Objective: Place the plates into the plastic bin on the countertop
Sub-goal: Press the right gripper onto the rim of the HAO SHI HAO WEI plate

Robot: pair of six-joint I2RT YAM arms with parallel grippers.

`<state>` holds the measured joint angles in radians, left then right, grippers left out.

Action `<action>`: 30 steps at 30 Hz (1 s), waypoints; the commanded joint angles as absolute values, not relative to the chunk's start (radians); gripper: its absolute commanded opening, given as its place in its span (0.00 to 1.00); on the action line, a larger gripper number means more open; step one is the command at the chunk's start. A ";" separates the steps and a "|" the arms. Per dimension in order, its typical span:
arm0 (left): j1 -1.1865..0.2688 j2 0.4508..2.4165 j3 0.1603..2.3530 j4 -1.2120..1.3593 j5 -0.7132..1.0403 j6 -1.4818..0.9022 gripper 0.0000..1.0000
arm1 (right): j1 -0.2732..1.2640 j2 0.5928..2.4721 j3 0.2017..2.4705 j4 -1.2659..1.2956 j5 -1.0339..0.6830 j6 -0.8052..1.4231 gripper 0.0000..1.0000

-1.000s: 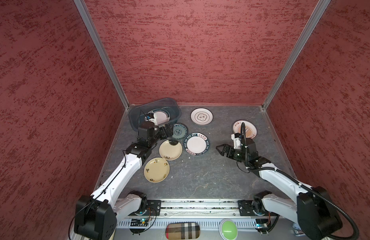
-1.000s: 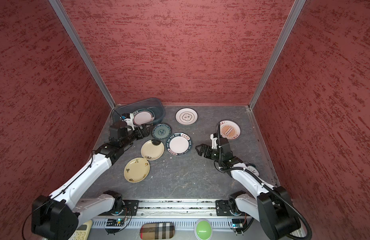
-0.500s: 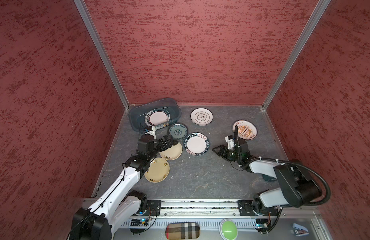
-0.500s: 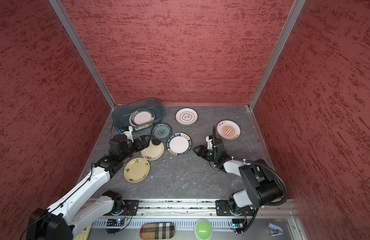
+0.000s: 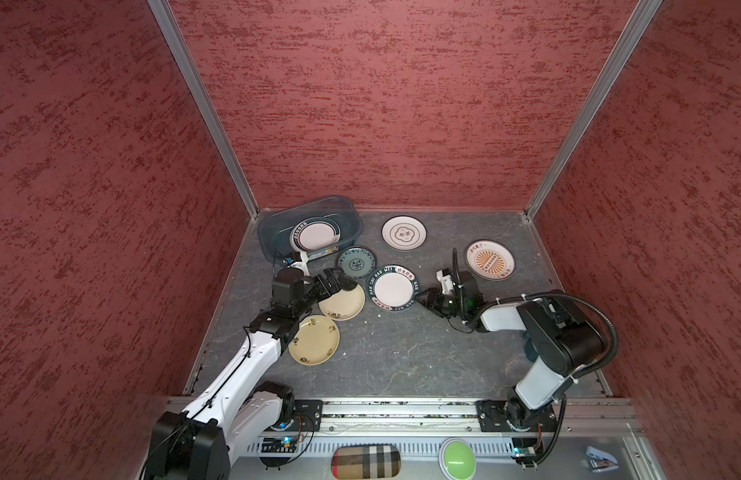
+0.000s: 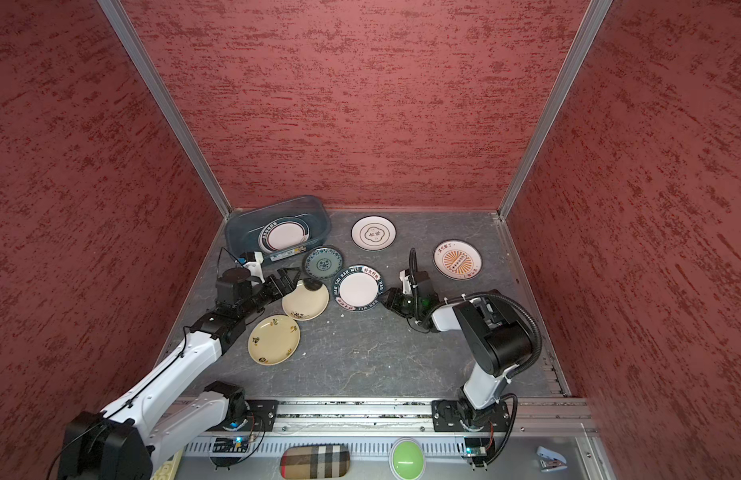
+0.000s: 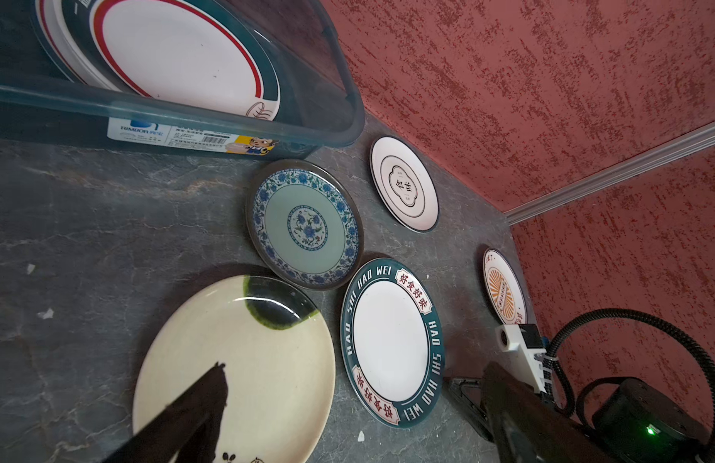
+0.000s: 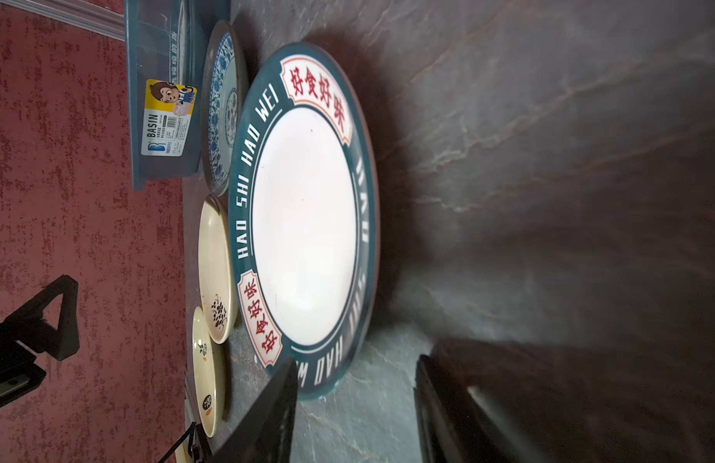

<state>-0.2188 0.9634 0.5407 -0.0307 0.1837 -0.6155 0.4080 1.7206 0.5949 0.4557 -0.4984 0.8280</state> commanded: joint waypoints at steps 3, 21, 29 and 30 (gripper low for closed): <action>-0.195 0.982 0.529 0.007 0.224 -0.622 0.99 | 0.423 1.775 0.641 0.496 -0.476 0.839 0.47; -0.176 1.057 0.486 0.114 0.268 -0.647 0.99 | 0.428 1.790 0.695 0.438 -0.428 0.854 0.15; -0.176 1.061 0.477 0.134 0.286 -0.668 0.99 | 0.429 1.742 0.670 0.410 -0.365 0.851 0.01; -0.178 1.064 0.476 0.139 0.285 -0.674 1.00 | 0.428 1.732 0.665 0.406 -0.359 0.851 0.00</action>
